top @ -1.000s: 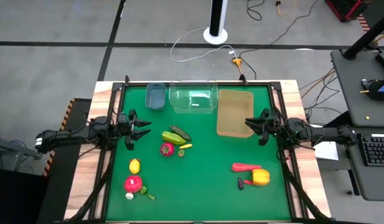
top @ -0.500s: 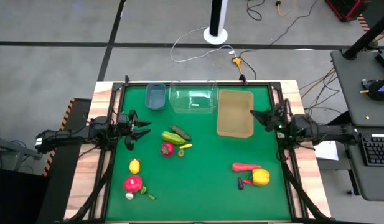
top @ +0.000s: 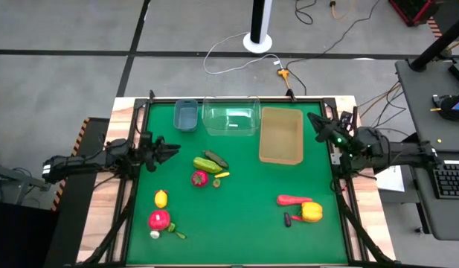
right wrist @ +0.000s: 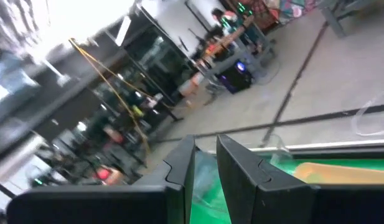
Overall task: Sort produce into baskets
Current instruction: Put the red tomato into the transparent bin
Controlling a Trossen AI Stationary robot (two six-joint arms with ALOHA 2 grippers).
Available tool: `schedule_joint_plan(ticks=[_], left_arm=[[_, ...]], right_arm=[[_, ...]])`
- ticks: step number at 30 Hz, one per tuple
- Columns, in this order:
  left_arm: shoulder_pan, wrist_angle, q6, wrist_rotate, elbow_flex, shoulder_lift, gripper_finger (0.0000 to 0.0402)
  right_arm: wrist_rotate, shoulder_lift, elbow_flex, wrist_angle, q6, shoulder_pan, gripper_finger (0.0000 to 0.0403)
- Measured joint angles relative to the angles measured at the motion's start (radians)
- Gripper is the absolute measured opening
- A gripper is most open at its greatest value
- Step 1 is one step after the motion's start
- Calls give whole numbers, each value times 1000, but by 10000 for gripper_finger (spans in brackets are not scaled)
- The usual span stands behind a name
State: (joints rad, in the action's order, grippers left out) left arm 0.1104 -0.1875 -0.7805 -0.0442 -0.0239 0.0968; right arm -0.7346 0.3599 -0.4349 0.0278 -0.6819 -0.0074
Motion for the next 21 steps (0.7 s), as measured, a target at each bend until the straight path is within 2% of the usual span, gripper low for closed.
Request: schedule_joint_plan(ticks=[3, 9, 12, 13, 16, 18, 21], left_arm=[[0, -3, -42, -29, 0, 0, 166], [-1, -21, -245, -75, 0, 1, 166], [-1, -22, -434, -107, 0, 6, 166], [-1, -22, -515, -100, 0, 10, 166], [-6, -101, -708, 9, -2, 33, 166], [-19, -108, -695, 33, -46, 61, 166], [-49, -41, -603, 29, -183, 142, 166]], right_arm=[[0, 46, -45, 28, 2, 0, 59], [-3, 121, -103, 29, 108, 0, 59], [-2, 145, -124, 28, 130, -2, 59], [-2, 150, -129, 28, 130, -2, 59], [26, 159, -136, 28, 128, -2, 59], [49, 161, -137, 28, 116, -2, 59], [70, 161, -140, 28, 98, -2, 59]])
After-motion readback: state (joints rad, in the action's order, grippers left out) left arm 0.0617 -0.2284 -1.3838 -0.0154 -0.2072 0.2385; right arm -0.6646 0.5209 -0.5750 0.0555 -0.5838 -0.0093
